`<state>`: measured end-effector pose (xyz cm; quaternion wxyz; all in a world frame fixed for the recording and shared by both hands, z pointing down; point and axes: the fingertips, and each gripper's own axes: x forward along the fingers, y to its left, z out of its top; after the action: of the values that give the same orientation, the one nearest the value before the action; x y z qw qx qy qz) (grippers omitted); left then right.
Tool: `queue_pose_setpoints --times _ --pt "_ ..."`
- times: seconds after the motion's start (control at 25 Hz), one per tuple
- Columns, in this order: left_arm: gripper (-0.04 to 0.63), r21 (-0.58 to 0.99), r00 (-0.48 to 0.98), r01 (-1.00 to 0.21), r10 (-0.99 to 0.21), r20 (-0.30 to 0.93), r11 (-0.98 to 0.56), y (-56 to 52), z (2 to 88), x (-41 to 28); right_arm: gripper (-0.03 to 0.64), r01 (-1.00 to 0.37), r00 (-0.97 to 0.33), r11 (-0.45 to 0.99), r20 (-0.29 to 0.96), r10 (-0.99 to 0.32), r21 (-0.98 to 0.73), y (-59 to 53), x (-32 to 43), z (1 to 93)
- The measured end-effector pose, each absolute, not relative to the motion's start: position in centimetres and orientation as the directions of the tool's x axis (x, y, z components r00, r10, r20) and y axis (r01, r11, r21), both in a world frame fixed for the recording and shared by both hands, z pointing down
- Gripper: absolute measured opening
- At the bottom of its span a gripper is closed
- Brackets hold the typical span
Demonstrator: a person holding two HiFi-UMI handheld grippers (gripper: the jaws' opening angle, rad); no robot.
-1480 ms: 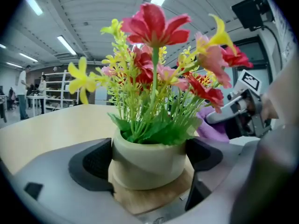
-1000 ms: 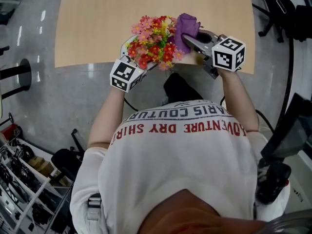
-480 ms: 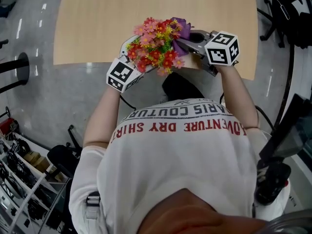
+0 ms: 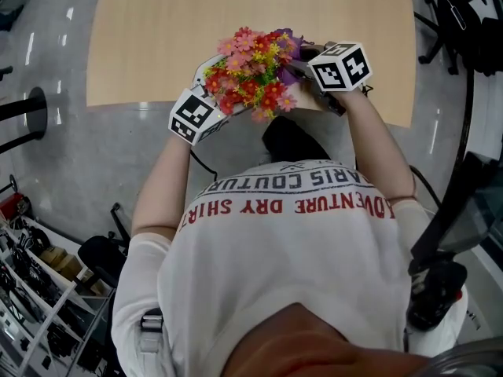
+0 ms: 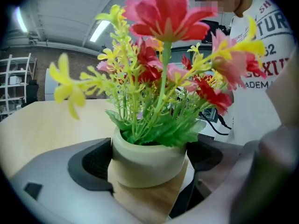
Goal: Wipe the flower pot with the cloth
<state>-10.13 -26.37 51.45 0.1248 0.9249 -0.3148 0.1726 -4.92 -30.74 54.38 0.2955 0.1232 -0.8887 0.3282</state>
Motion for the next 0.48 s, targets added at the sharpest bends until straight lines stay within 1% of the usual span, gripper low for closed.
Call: queue_pose_setpoints --times 0.12,0.28,0.36,0.48 --pt "0.508 0.143 0.747 -0.615 -0.515 0.421 -0.775 -26.5 51.8 -10.3 0.04 -0.441 -0.802 0.738 0.593 -0.069 -0.511 -31.0 -4.9 54.4" --pt "0.508 0.149 0.721 -0.647 -0.535 0.441 -0.748 -26.3 51.4 -11.2 0.041 -0.507 -0.814 0.697 0.548 -0.193 -0.507 -30.9 -4.1 53.0" --pt "0.508 0.191 0.702 -0.688 -0.575 0.419 -0.7 -25.6 50.9 -11.8 0.04 -0.535 -0.809 0.686 0.533 -0.249 -0.492 -30.4 -3.2 52.1" --pt "0.508 0.214 0.619 -0.782 -0.686 0.383 -0.586 -24.4 49.9 -12.6 0.041 -0.575 -0.796 0.668 0.511 -0.324 -0.473 -29.2 -1.7 50.8"
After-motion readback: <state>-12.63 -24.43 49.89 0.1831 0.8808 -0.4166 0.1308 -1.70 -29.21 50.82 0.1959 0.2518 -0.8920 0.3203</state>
